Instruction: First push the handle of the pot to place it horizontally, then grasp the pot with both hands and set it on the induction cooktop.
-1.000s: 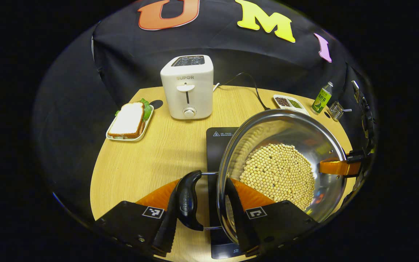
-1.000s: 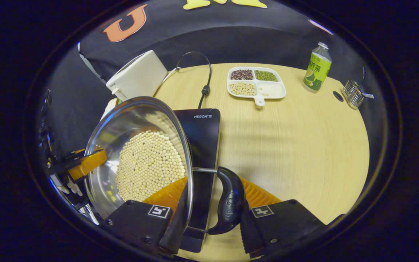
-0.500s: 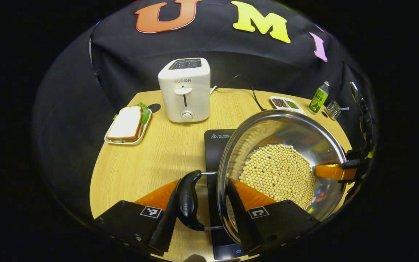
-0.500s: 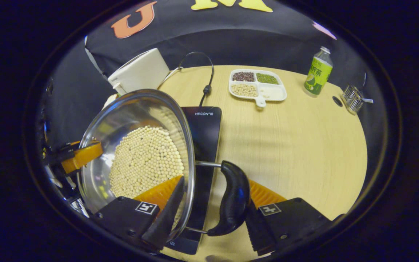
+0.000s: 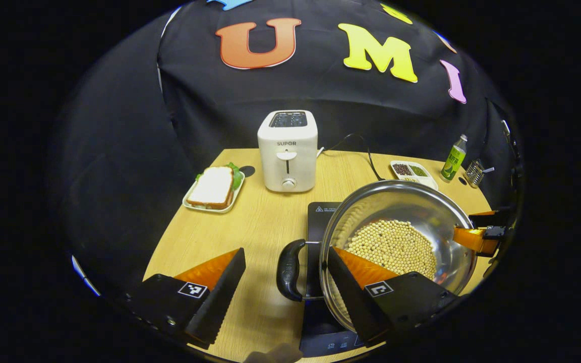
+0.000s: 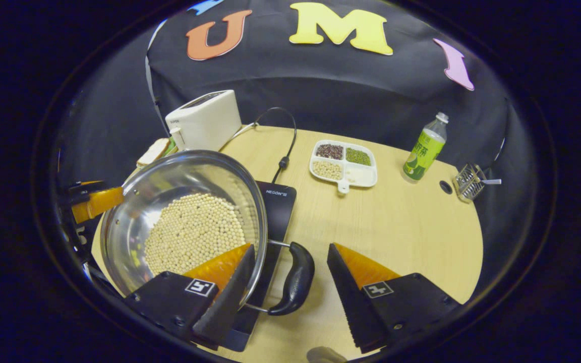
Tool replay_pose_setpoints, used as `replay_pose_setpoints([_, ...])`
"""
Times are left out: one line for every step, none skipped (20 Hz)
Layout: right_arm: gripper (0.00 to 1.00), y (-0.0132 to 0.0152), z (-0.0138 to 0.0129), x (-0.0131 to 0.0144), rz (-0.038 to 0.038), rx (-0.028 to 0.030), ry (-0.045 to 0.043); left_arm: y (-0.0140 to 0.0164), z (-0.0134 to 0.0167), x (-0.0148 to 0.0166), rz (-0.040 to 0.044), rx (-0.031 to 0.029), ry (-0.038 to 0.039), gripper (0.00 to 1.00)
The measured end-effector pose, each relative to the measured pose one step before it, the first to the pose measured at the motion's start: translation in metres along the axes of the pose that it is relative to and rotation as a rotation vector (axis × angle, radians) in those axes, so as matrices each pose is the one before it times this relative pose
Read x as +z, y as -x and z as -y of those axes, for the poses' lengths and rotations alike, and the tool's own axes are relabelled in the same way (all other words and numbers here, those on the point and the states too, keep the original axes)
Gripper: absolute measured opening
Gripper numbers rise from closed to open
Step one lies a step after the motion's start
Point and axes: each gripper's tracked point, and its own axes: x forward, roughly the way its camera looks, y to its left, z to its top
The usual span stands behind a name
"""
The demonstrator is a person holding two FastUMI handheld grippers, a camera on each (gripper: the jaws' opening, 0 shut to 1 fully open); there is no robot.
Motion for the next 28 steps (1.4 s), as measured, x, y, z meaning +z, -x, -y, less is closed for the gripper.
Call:
replay_pose_setpoints([0.95,0.00636,0.00115,0.00251,0.0124,-0.00271,0.0039,0.00598,-0.00224,0.00281,0.01277,0.0151,-0.00342,0.97])
replay_pose_setpoints([0.95,0.00531,0.00137,0.00211,0.01746,-0.00204,0.01025,0.00638,0.00041,0.00379,0.01817,0.0048,0.00383,0.97])
replay_pose_setpoints([0.92,0.00507,0.00096,0.00243,0.01618,-0.00274,0.01435,0.00773,0.00239,0.00198,0.01162,-0.0019,0.00324,0.97])
replay_pose_setpoints([0.92,0.00675,0.00077,0.00296,0.0168,0.00209,0.01334,0.00733,0.00169,0.00123,0.01241,0.00332,0.00269,0.97])
replay_pose_setpoints([0.92,0.00697,0.00075,0.00475,0.0291,-0.00263,0.00516,0.00635,0.00179,0.0008,0.00675,-0.00199,0.00331,0.97])
replay_pose_setpoints([0.92,0.00642,0.00118,0.00297,0.01649,-0.00044,0.01186,0.00666,0.00124,0.00177,0.01203,0.00288,0.00427,0.97])
replay_pose_setpoints([0.94,0.00621,-0.00026,0.00066,0.00644,0.00555,0.00985,0.0062,0.00141,0.00034,0.00621,0.00454,0.0037,0.97])
replay_pose_setpoints([0.92,0.00794,-0.00105,0.00125,0.01011,0.00696,0.00131,0.00784,0.00147,0.00047,0.00875,0.00298,0.00311,0.97])
replay_pose_setpoints([0.92,0.00752,0.00084,0.00223,0.01067,0.00044,-0.00252,0.00774,0.00104,0.00197,0.00969,0.00428,0.00388,0.97])
replay_pose_setpoints([0.95,0.0085,0.00343,0.00065,0.01076,-0.00362,-0.00112,0.00668,0.00115,0.00212,0.01098,0.00341,-0.00018,0.97])
replay_pose_setpoints([0.92,0.00935,0.00156,0.00191,0.01258,-0.00016,0.00214,0.00792,0.00218,0.00256,0.01602,0.00408,-0.00339,0.97])
replay_pose_setpoints([0.92,0.01076,0.00259,0.00327,0.02327,-0.00104,0.00086,0.00951,0.00369,0.0035,0.01801,0.00315,-0.00625,0.97])
replay_pose_setpoints([0.92,0.01107,0.00469,0.00443,0.02057,-0.00858,0.00615,0.01103,0.00367,0.00477,0.01978,0.0042,-0.00653,0.97])
replay_pose_setpoints([0.94,0.01171,0.00538,0.00497,0.02102,-0.00604,0.00767,0.01077,0.00365,0.00635,0.02727,0.00197,-0.00552,0.97])
replay_pose_setpoints([0.92,0.01252,0.00499,0.00658,0.02702,-0.00736,0.00223,0.01206,0.00661,0.00851,0.02734,-0.00673,0.00107,0.97])
replay_pose_setpoints([0.92,0.01292,0.00551,0.00643,0.02386,-0.0066,0.0045,0.0126,0.00666,0.01042,0.02574,-0.00527,0.00523,0.97])
replay_pose_setpoints([0.91,0.01309,0.00552,0.0077,0.02815,-0.00679,0.00166,0.01185,0.00562,0.01229,0.02978,-0.00453,0.00779,0.97])
replay_pose_setpoints([0.94,0.01334,0.00606,0.00876,0.02978,-0.00629,-0.00109,0.01253,0.0086,0.01212,0.02864,-0.01042,0.00879,0.97])
replay_pose_setpoints([0.94,0.01399,0.00655,0.00952,0.02769,-0.00568,-0.00019,0.01239,0.00943,0.01118,0.02721,-0.00698,0.01024,0.97])
replay_pose_setpoints([0.94,0.01621,0.00883,0.00997,0.03134,-0.00622,-0.00109,0.01048,0.00499,0.01189,0.02712,-0.00348,0.00908,0.97])
replay_pose_setpoints([0.91,0.01439,0.00851,0.01092,0.03092,-0.00344,-0.0039,0.00953,0.00825,0.01223,0.02872,0.00172,0.00565,0.97])
replay_pose_setpoints([0.94,0.01389,0.00888,0.00971,0.03026,-0.00347,-0.00274,0.00833,0.00926,0.0102,0.02538,0.00297,-0.00186,0.97])
replay_pose_setpoints([0.92,0.01477,0.0118,0.01168,0.03709,-0.01035,-0.01235,0.0115,0.00977,0.01195,0.03193,-0.00098,-0.00648,0.97])
replay_pose_setpoints([0.96,0.01547,0.01158,0.01177,0.02904,-0.00516,-0.01489,0.00917,0.01081,0.01427,0.04073,0.0022,-0.00505,0.97])
replay_pose_setpoints([0.97,0.01654,0.01147,0.01146,0.03171,-0.00114,-0.0222,0.01093,0.0114,0.01276,0.0371,0.00106,-0.00659,0.97])
replay_pose_setpoints([0.99,0.01393,0.01229,0.00949,0.02653,0.00128,-0.01667,0.01489,0.01028,0.0094,0.02709,0.00648,-0.01081,0.96])
replay_pose_setpoints([0.99,0.01427,0.01402,0.00999,0.02524,-0.00425,-0.01298,0.01564,0.00676,0.01329,0.03957,0.01956,-0.0124,0.96])
replay_pose_setpoints([1.0,0.01325,0.01635,0.00669,0.01825,-0.00771,-0.00516,0.01128,0.00823,0.00957,0.03065,0.01124,-0.00206,0.97])
